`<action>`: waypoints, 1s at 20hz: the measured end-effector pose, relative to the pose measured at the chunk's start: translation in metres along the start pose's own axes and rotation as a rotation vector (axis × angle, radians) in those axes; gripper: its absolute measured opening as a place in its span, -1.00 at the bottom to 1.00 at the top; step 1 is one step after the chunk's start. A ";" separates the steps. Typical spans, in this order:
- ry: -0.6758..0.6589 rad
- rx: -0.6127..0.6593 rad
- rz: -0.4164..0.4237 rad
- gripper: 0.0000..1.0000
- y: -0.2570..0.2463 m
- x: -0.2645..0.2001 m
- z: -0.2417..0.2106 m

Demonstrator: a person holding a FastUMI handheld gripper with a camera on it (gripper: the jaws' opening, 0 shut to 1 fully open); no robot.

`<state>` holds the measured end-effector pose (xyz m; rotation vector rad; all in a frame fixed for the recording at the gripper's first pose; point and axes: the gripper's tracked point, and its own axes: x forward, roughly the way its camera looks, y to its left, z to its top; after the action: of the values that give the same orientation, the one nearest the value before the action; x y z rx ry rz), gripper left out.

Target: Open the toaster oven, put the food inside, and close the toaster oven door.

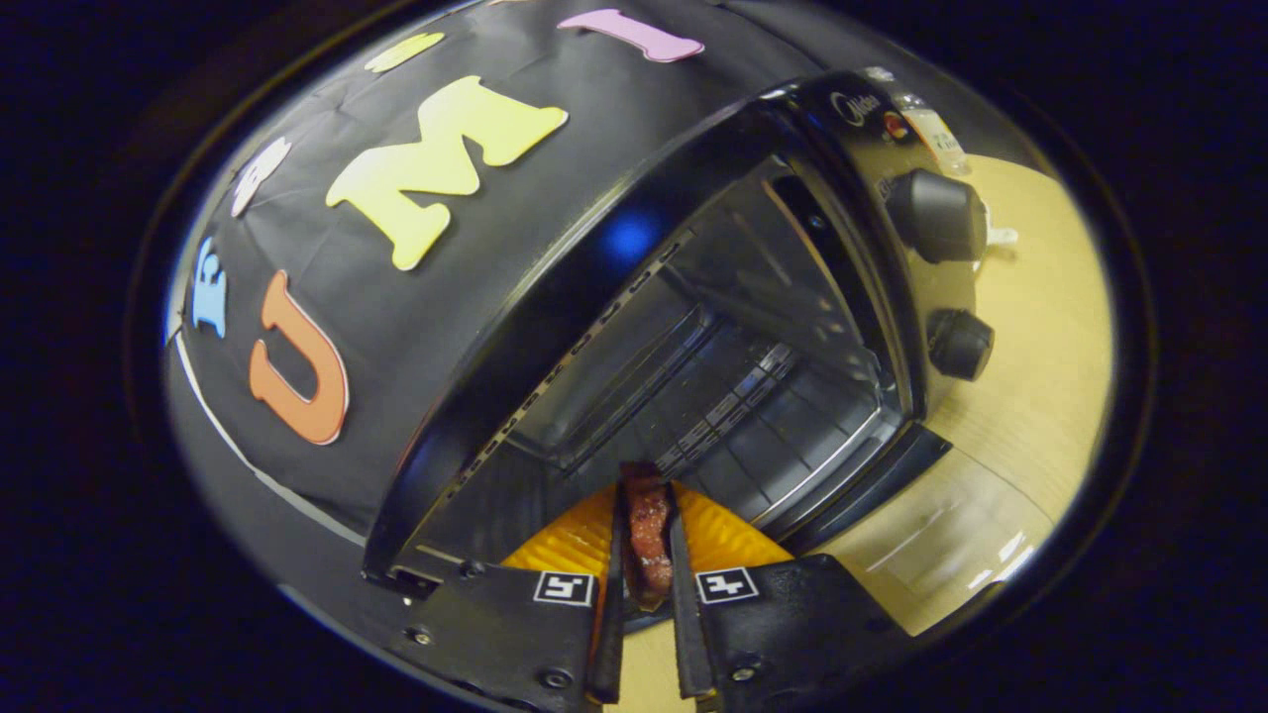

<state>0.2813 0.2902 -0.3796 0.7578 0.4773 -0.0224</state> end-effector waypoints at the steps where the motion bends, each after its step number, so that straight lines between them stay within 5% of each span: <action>1: -0.003 -0.045 -0.012 -0.46 -0.003 0.000 0.002; 7: -0.042 -0.370 -0.118 0.13 -0.018 -0.001 0.014; 9: -0.065 -0.446 -0.119 0.61 -0.014 -0.003 0.020; 14: -0.044 -0.521 -0.100 0.79 -0.009 -0.026 0.027; 20: 0.025 -0.692 -0.071 0.79 -0.023 -0.091 0.031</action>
<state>0.2083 0.2394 -0.3368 0.0621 0.4937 0.0837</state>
